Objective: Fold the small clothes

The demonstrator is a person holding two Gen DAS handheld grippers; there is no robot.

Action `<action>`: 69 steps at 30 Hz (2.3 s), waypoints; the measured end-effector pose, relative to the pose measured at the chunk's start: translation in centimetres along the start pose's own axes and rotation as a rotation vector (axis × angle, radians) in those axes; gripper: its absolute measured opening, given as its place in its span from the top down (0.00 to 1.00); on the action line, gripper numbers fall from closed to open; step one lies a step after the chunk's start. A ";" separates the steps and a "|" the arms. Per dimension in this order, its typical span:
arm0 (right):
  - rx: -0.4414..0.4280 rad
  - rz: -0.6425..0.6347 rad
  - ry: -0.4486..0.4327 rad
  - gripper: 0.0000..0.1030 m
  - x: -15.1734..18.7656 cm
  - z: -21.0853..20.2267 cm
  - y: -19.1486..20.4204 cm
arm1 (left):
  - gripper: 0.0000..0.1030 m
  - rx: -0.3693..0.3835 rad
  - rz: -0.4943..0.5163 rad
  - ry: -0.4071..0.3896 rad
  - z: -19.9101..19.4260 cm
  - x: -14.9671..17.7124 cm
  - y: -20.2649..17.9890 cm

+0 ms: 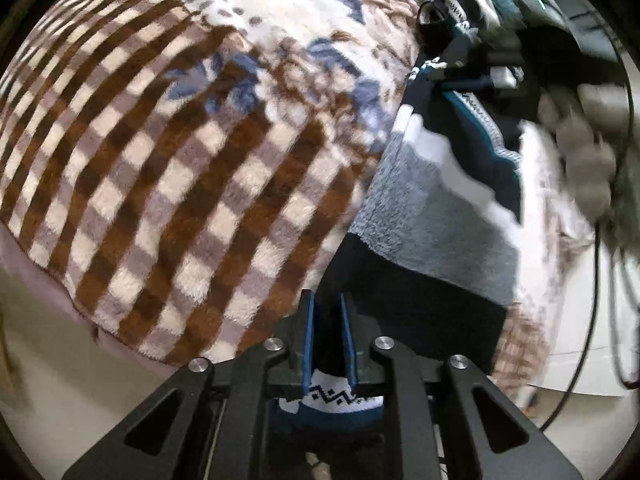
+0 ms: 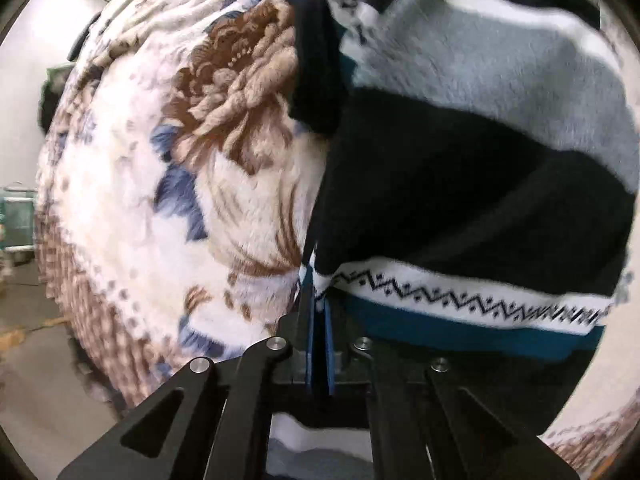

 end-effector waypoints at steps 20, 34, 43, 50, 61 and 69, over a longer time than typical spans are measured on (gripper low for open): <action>-0.310 0.425 -0.024 0.44 22.9 0.7 -15.7 | 0.70 0.047 0.275 0.087 4.3 -1.0 -3.5; -0.318 0.396 -0.066 0.92 29.1 -2.3 -11.6 | 0.92 -0.005 0.293 0.018 -0.3 3.4 -5.3; -0.136 0.292 -0.051 0.49 26.9 -7.0 -15.4 | 0.61 -0.005 0.151 0.068 -3.0 0.7 -4.6; -0.116 0.386 -0.204 0.46 14.3 -14.0 -16.7 | 0.42 0.125 0.106 -0.070 -3.5 -15.8 -8.8; -0.098 0.489 -0.328 0.46 -9.4 -11.5 -19.3 | 0.93 0.257 0.302 0.065 11.8 -34.8 -18.3; -0.003 0.444 -0.360 0.46 -16.0 -11.3 -20.4 | 0.92 0.234 0.295 0.088 12.8 -37.8 -15.1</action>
Point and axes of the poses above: each gripper's, at about its wrist camera, not at the fingertips, and z roughly the way its jaws point, y to its left, x to its underside, the point moved 8 cm from there along z, roughly the way its jaws point, and after that the axes turned 1 degree about x, right-handed, at the moved point
